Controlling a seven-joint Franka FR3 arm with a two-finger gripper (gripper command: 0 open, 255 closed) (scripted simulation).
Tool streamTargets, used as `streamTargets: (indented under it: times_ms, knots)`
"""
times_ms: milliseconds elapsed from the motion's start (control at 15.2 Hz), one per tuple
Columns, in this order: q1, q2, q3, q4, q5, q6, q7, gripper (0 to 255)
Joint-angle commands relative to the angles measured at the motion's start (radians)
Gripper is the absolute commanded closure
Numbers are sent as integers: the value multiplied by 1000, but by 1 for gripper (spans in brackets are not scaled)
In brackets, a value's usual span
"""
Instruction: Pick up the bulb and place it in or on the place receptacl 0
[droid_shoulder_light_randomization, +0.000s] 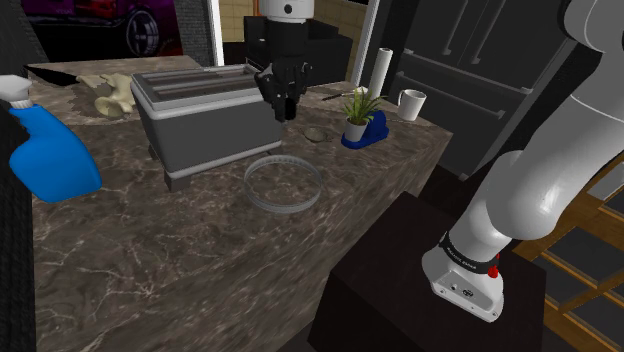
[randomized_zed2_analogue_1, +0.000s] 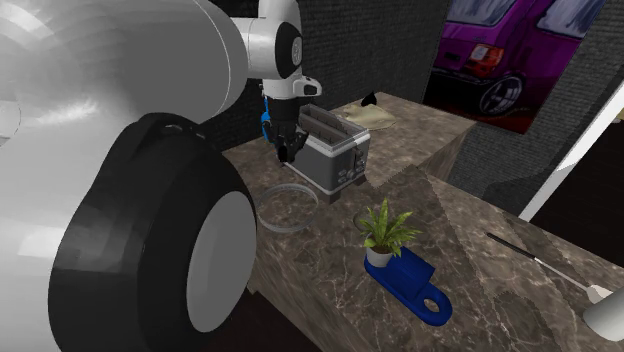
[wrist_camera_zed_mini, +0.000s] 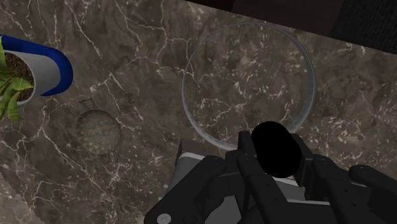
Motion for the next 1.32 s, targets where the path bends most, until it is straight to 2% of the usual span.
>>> streamTargets:
  times_ms: [0, 858, 1254]
  knots:
    - [1, -4, 0, -31, 2, 28, -1, 255]
    - [3, 9, 5, -192, 0, 200, 0, 255]
    - [3, 9, 5, -192, 0, 200, 0, 255]
